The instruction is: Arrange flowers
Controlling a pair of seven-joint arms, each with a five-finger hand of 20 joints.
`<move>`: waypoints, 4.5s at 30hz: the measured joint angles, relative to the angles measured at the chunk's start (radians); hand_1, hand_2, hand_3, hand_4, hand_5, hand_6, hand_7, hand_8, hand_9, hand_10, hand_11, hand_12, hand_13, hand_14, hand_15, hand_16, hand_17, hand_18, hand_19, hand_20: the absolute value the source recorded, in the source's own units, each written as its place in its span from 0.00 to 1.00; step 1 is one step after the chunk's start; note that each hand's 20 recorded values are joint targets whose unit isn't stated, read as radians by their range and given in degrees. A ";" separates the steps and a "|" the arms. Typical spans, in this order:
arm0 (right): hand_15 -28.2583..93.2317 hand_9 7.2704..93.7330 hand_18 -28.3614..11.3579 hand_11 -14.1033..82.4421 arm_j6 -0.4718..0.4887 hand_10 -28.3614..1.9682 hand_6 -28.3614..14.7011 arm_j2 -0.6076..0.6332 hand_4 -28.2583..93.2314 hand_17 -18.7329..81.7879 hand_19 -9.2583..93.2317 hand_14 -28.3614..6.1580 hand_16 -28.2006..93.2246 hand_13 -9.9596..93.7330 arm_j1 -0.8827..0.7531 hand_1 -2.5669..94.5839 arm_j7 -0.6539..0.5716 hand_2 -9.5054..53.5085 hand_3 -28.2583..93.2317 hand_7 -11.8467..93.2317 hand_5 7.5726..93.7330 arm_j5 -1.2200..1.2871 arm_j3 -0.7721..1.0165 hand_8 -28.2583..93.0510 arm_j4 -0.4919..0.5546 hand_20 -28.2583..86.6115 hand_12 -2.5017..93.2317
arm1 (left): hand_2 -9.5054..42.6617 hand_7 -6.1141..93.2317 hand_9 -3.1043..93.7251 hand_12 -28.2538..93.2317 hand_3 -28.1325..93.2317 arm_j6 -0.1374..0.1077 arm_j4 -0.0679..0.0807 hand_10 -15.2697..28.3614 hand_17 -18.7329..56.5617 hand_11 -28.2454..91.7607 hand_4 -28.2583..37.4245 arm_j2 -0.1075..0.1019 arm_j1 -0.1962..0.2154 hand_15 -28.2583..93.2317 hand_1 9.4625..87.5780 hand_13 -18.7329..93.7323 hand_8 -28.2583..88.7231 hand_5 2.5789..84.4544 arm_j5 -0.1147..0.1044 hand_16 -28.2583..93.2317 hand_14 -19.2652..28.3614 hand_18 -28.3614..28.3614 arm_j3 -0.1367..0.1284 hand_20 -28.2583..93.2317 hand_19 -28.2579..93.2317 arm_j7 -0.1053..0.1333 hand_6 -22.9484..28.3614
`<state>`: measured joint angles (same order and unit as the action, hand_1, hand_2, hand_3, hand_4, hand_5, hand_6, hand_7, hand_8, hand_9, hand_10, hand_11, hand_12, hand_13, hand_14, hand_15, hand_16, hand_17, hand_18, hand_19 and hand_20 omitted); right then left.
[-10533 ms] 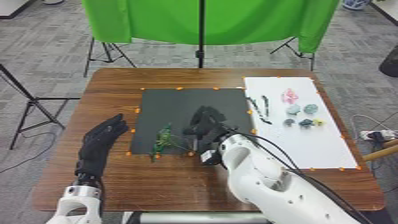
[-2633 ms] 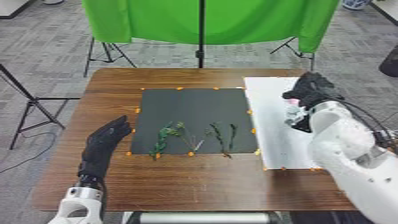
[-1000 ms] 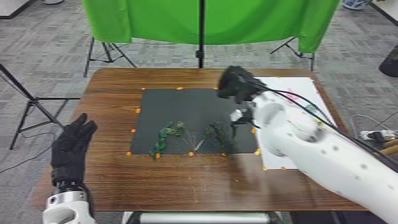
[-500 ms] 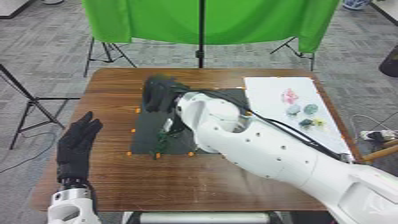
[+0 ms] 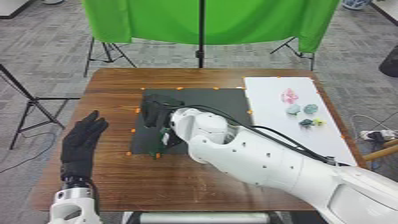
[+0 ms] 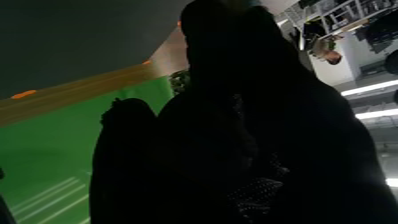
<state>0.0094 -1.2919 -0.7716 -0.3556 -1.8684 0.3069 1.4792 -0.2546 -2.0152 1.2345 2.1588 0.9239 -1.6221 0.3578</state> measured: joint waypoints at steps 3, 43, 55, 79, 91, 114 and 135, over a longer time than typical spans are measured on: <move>0.71 0.95 0.45 0.26 0.002 0.61 0.66 0.000 0.13 0.87 1.00 0.80 0.52 1.00 -0.004 0.66 0.000 0.00 0.61 0.25 0.76 -0.013 0.000 0.30 0.001 0.77 0.45 | 0.48 0.17 0.48 0.35 0.79 0.004 0.001 0.63 0.32 0.36 0.00 0.000 -0.002 0.41 0.17 0.45 0.20 0.53 0.003 0.26 0.73 0.72 0.001 0.42 0.27 -0.004 0.50; 0.71 0.83 0.41 0.38 0.077 0.41 0.62 0.588 0.12 0.81 1.00 0.66 0.51 0.93 -0.729 0.44 -0.346 0.00 0.70 0.21 0.65 -0.210 1.005 0.18 0.336 0.72 0.29 | 0.29 0.17 0.48 0.35 0.79 0.032 -0.010 0.64 0.31 0.36 0.01 0.015 0.027 0.43 0.19 0.45 0.20 0.54 0.033 0.26 0.75 0.73 -0.020 0.42 0.29 -0.043 0.52; 0.71 0.86 0.44 0.37 0.080 0.49 0.64 0.543 0.11 0.83 1.00 0.70 0.51 0.95 -0.799 0.54 -0.360 0.00 0.70 0.23 0.67 -0.177 0.977 0.17 0.327 0.72 0.32 | 0.27 0.17 0.48 0.35 0.79 0.043 -0.009 0.64 0.31 0.36 0.03 0.019 0.025 0.43 0.19 0.45 0.20 0.54 0.039 0.26 0.75 0.73 -0.021 0.42 0.29 -0.059 0.52; 0.69 0.98 0.51 0.25 -0.133 0.61 0.59 0.454 0.17 0.87 1.00 0.78 0.53 0.99 -0.301 0.75 -0.039 0.00 0.59 0.28 0.83 -0.045 0.493 0.38 0.274 0.70 0.49 | 0.26 0.17 0.48 0.35 0.78 0.044 -0.013 0.64 0.31 0.36 0.04 0.019 0.033 0.42 0.19 0.45 0.20 0.54 0.041 0.26 0.75 0.73 -0.025 0.42 0.29 -0.064 0.51; 0.69 0.97 0.48 0.25 -0.005 0.61 0.61 0.012 0.15 0.86 1.00 0.77 0.54 0.98 0.014 0.73 0.035 0.00 0.62 0.30 0.81 -0.048 0.192 0.37 -0.124 0.72 0.49 | 0.65 0.18 0.50 0.35 0.67 0.030 -0.009 0.64 0.31 0.36 0.00 0.007 0.013 0.44 0.15 0.46 0.20 0.55 0.054 0.26 0.76 0.73 -0.002 0.42 0.29 -0.057 0.50; 0.70 0.92 0.48 0.28 0.037 0.58 0.59 -0.097 0.15 0.84 1.00 0.75 0.53 0.97 -0.020 0.66 -0.007 0.00 0.60 0.26 0.76 -0.160 0.128 0.33 -0.272 0.71 0.45 | 0.24 0.17 0.49 0.35 0.77 0.003 -0.008 0.64 0.31 0.37 0.00 0.003 0.002 0.44 0.16 0.46 0.20 0.53 0.034 0.26 0.75 0.74 0.007 0.42 0.29 -0.026 0.51; 0.69 0.87 0.43 0.40 0.050 0.49 0.61 0.010 0.09 0.83 1.00 0.71 0.53 0.96 -0.030 0.39 -0.010 0.00 0.71 0.24 0.69 0.017 0.168 0.17 -0.084 0.70 0.28 | 0.22 0.17 0.49 0.35 0.77 0.016 -0.009 0.64 0.31 0.36 0.00 0.006 0.006 0.43 0.17 0.46 0.20 0.53 0.042 0.26 0.75 0.74 0.003 0.41 0.29 -0.032 0.51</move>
<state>0.0595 -1.2816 -0.8013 -0.3657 -1.8511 0.4745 1.3949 -0.2388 -2.0239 1.2409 2.1644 0.9657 -1.6188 0.3253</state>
